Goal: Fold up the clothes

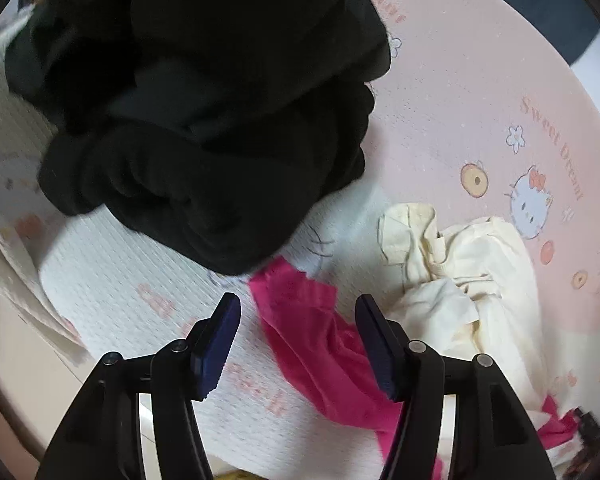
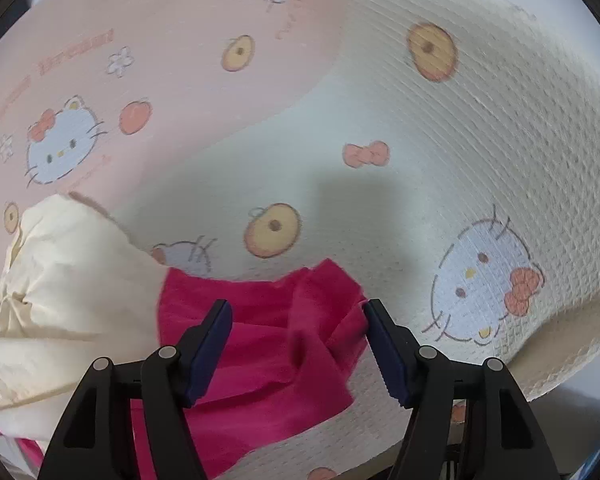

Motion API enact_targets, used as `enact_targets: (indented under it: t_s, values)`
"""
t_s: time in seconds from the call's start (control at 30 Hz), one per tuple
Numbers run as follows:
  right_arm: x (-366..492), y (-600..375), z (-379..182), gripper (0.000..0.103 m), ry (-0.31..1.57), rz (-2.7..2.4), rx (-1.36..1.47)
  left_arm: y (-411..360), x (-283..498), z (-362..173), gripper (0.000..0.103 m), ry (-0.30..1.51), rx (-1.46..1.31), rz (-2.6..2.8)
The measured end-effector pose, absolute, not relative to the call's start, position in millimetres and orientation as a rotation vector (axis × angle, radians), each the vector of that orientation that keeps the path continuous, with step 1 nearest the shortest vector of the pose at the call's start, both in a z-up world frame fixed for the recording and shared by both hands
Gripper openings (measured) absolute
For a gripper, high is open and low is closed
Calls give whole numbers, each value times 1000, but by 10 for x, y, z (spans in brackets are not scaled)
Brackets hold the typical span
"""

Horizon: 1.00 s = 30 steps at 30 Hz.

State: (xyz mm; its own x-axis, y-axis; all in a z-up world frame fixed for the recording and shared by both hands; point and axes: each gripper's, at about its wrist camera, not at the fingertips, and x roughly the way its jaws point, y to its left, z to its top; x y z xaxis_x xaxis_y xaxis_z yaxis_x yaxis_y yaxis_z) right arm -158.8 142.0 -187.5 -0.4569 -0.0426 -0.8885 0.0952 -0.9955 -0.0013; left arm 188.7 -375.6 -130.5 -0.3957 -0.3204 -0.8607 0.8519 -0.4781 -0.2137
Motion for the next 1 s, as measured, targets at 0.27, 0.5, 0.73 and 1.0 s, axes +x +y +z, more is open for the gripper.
enact_targets:
  t_s: [0.27,0.5,0.73,1.0]
  values:
    - [-1508,897,-1756,67,151,-2478,1541,-3680,1693,-1221,57,812,1085,-2030]
    - [-1417,346,-1586,67,226,-2359,1439,-3330,1318,-811,57,460,1197,-2185]
    - [-1540,-199,-1250,67,9,-2203,1436,-3382,1121,-328,57,486,1265,-2298]
    - [-1301,-611,-701,67,106,-2122,1352,-3693,922,56,57,517,1321,-2221]
